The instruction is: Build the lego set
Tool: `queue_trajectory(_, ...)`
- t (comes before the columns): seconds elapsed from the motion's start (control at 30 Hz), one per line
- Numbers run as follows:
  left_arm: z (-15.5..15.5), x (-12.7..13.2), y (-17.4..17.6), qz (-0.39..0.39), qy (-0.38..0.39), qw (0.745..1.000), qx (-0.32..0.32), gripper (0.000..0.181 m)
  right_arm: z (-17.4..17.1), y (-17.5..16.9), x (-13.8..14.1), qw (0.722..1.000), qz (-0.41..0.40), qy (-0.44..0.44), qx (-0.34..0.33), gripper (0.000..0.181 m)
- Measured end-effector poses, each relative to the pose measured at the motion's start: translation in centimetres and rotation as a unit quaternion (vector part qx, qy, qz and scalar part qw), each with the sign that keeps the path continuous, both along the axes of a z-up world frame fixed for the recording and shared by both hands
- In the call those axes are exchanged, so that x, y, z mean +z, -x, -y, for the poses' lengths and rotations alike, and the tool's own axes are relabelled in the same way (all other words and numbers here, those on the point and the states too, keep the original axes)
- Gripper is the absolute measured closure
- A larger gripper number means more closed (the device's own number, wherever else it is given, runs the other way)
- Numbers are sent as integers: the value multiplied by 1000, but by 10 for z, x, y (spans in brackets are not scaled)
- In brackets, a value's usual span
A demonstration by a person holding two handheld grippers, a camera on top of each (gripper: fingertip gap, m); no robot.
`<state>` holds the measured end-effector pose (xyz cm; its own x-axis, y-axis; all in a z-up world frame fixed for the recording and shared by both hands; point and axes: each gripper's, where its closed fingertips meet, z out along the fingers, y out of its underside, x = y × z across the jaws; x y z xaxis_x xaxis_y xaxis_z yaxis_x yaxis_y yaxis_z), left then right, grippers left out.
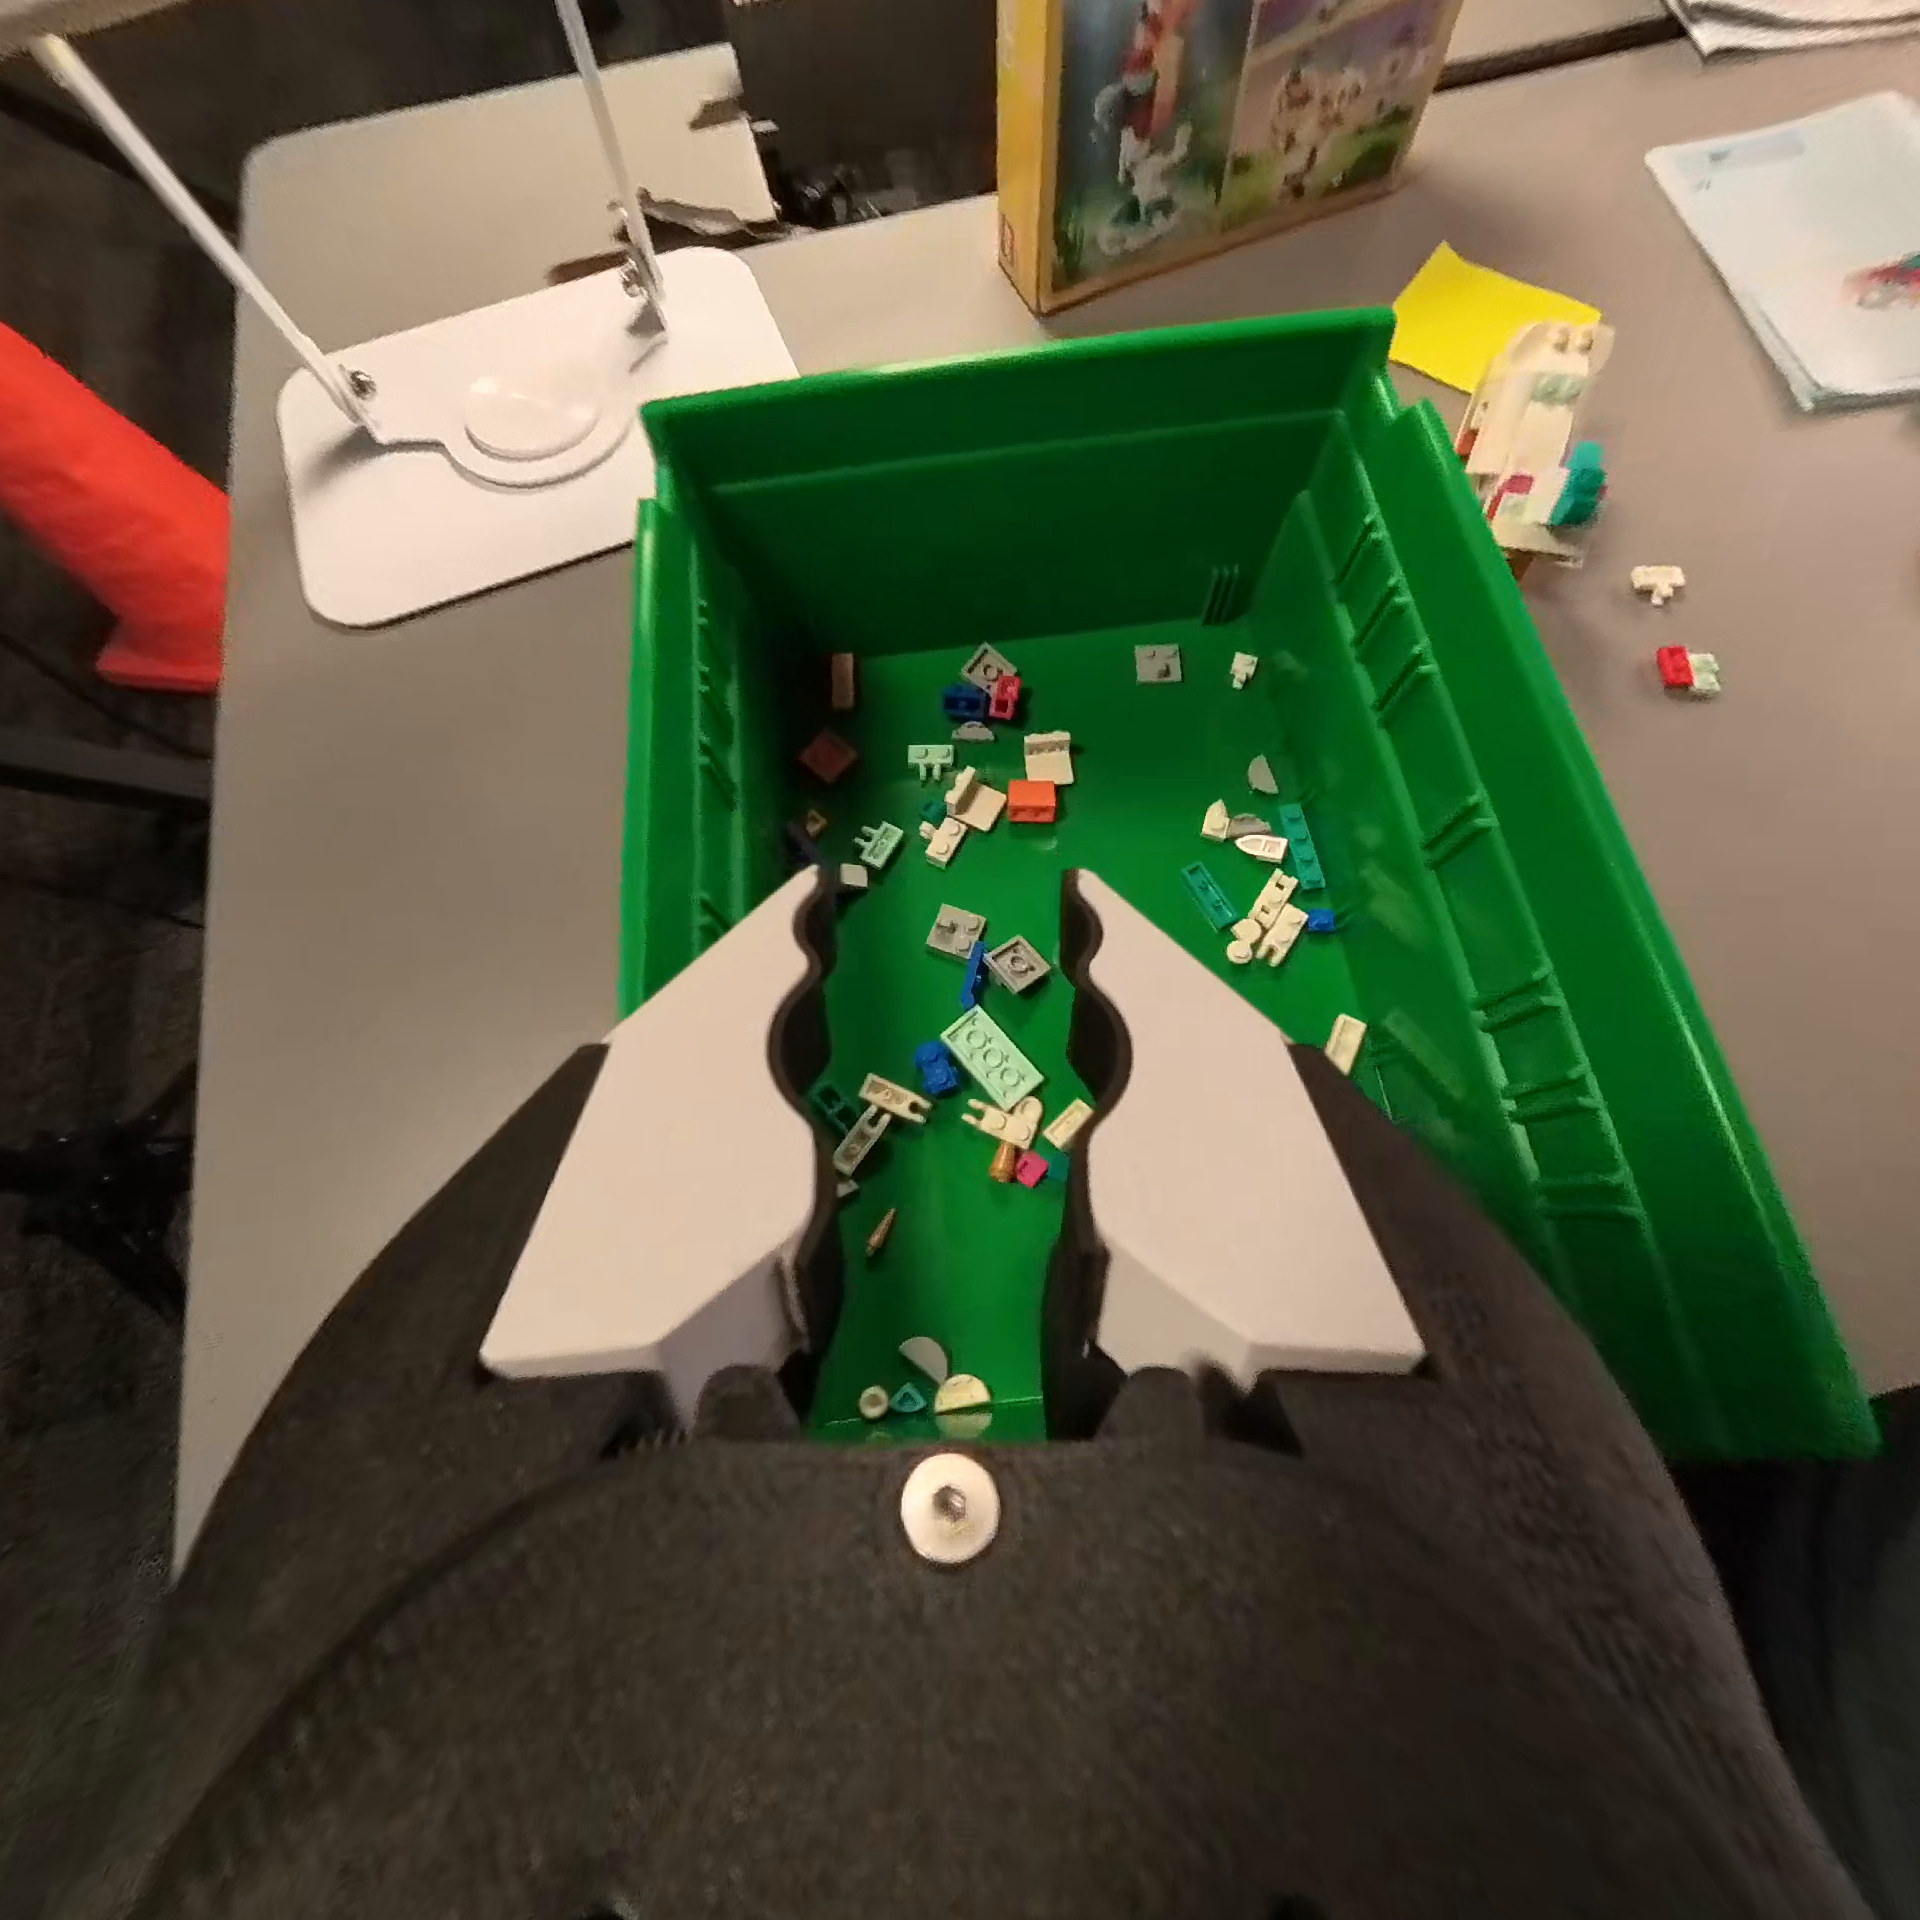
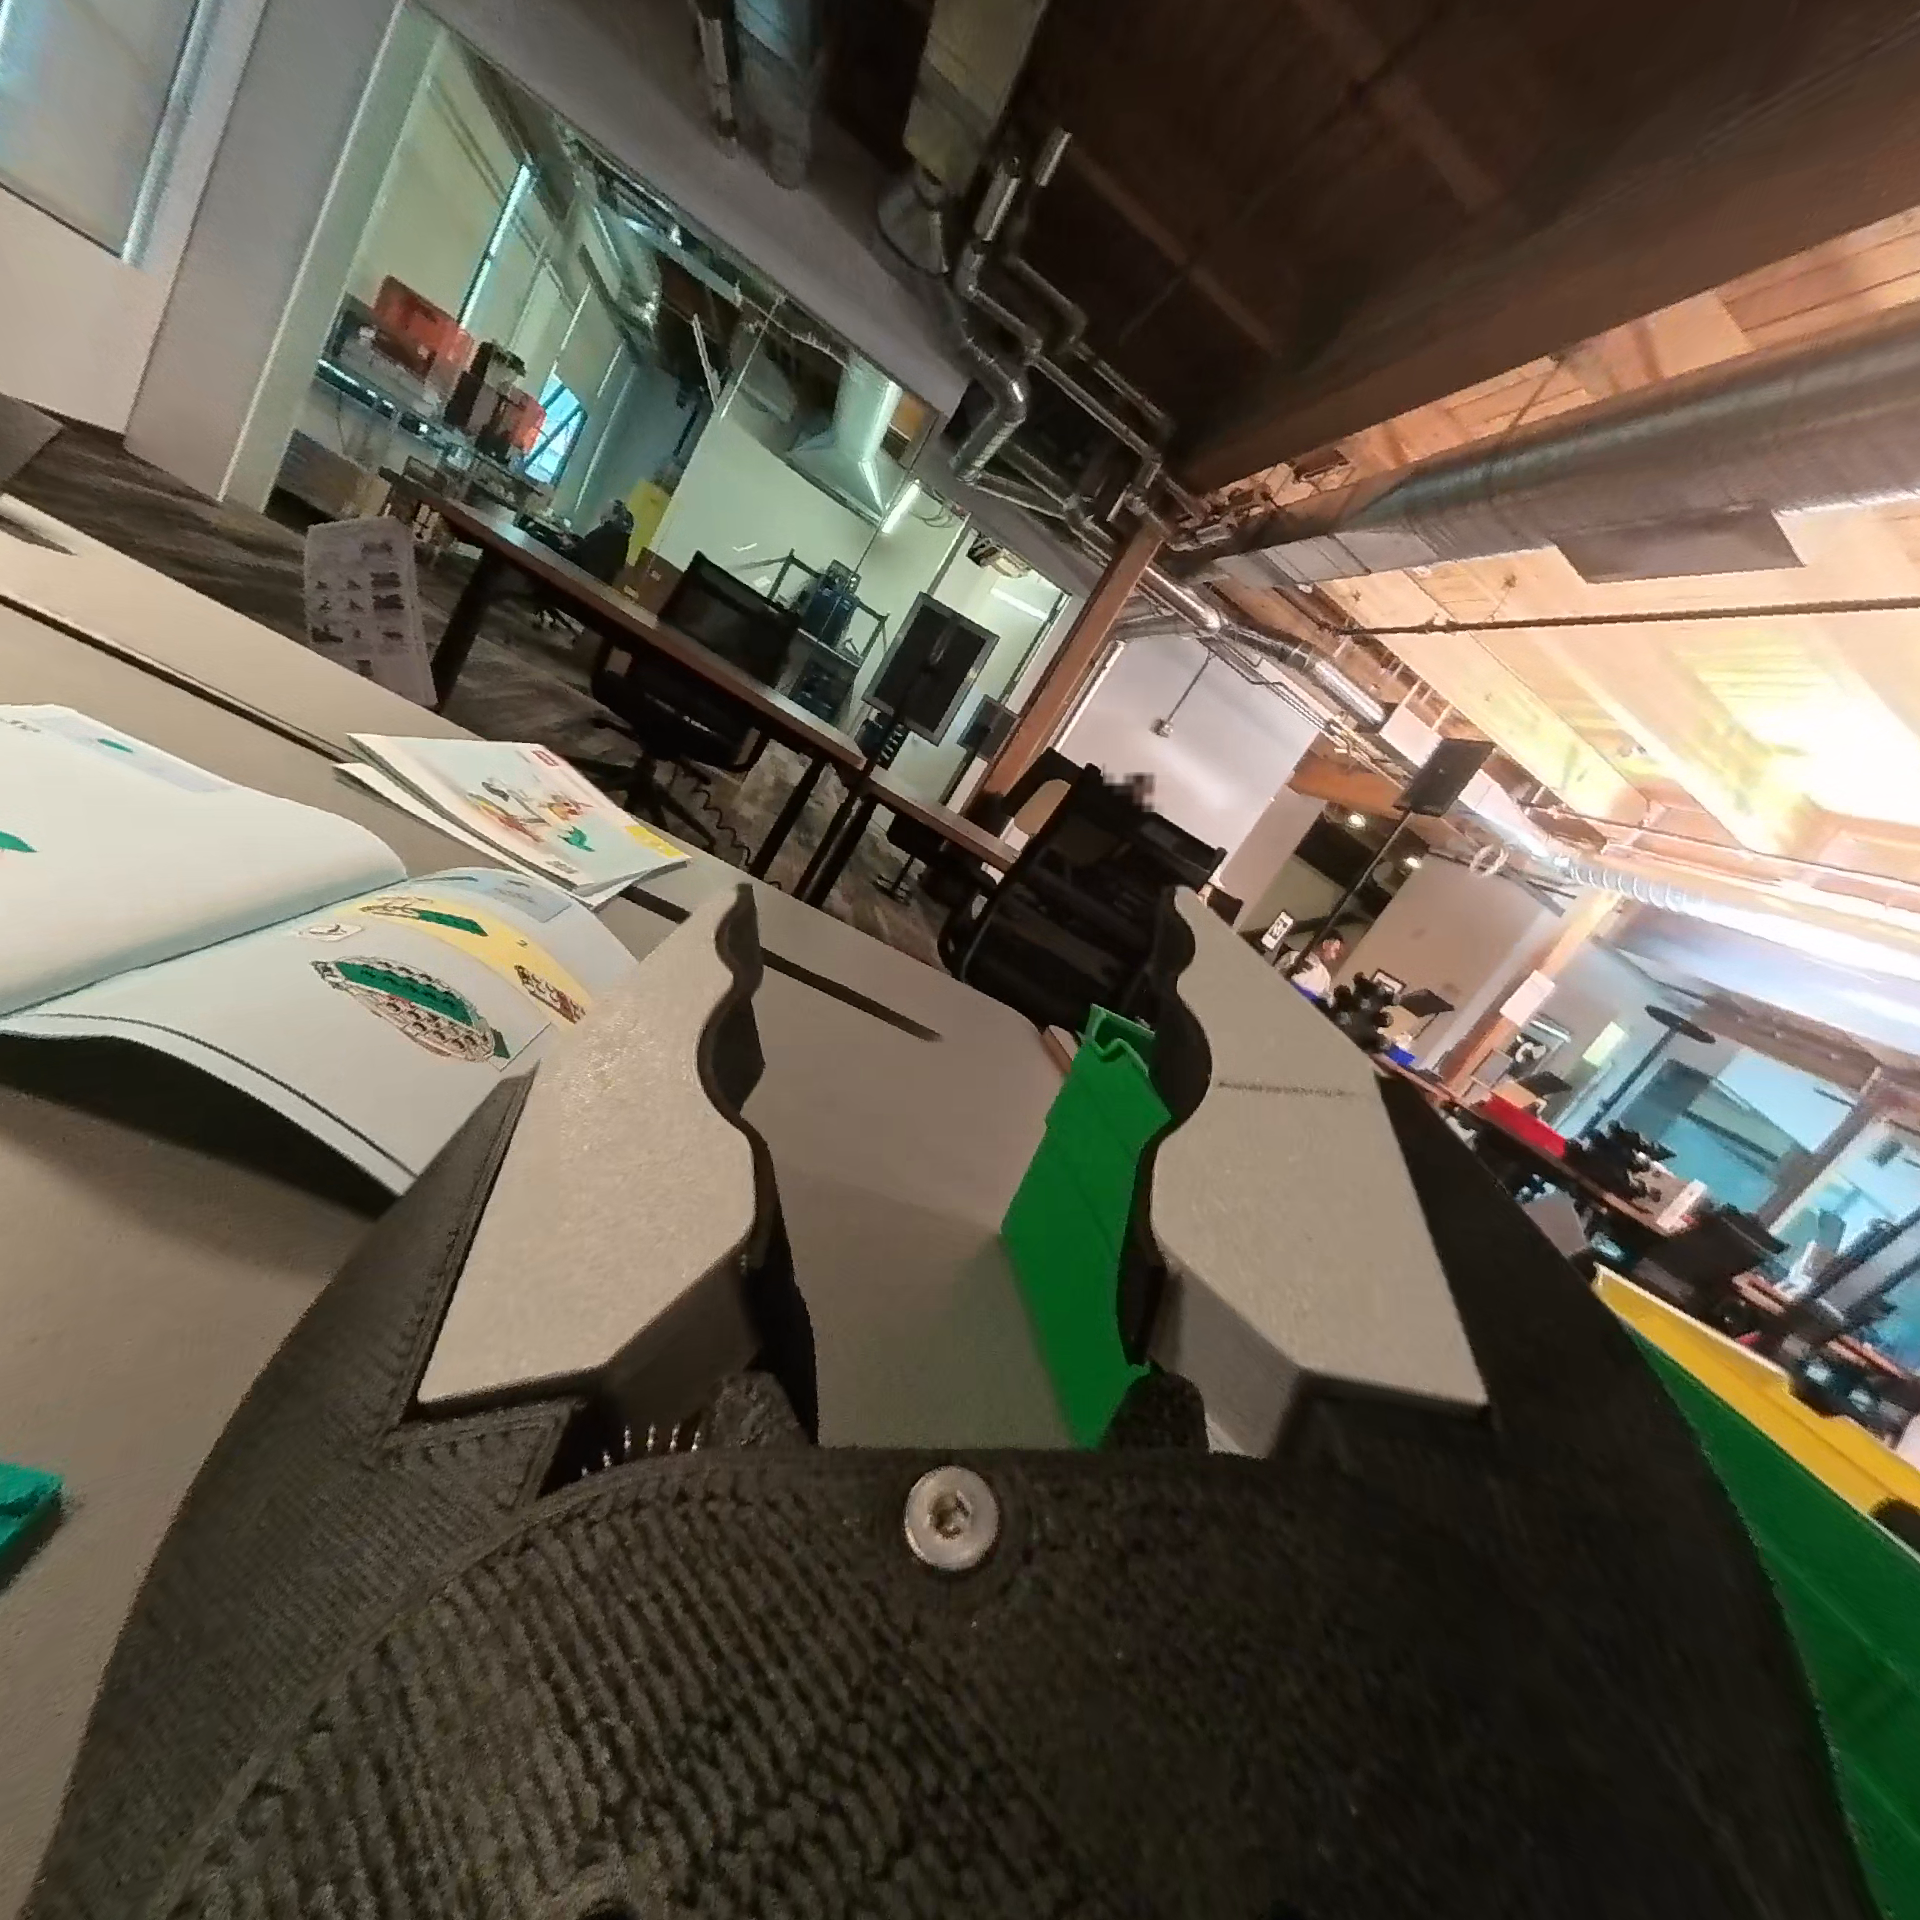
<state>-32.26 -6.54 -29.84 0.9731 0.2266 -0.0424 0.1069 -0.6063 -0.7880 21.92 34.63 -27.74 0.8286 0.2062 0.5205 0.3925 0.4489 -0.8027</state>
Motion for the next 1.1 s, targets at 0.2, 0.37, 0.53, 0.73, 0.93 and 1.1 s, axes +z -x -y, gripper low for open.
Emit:
queue_trajectory(0.2, -30, -12, -49, 77, -26, 991, -105, 152, 2, 11, -4, 1000, 28, 0, 12, 108)
queue_trajectory(0.37, -44, -38, -65, 67, 14, 989, -131, 152, 0, 11, -6, 1000, 25, 8, 14, 108)
queue_trajectory(0.53, -38, -61, -79, 74, 78, 976, -187, 155, 0, 12, -7, 999, 29, 11, 14, 109)
queue_trajectory(0.73, -34, -88, -94, 25, 152, 954, -259, 163, -1, 14, -11, 999, 40, 15, 13, 112)
queue_trajectory(0.93, -37, -100, -102, 42, 170, 944, -279, 171, -1, 15, -12, 999, 45, 17, 14, 116)
queue_trajectory(1.1, -34, -112, -98, 30, 203, 940, -273, 173, -1, 15, -12, 999, 45, 15, 15, 119)
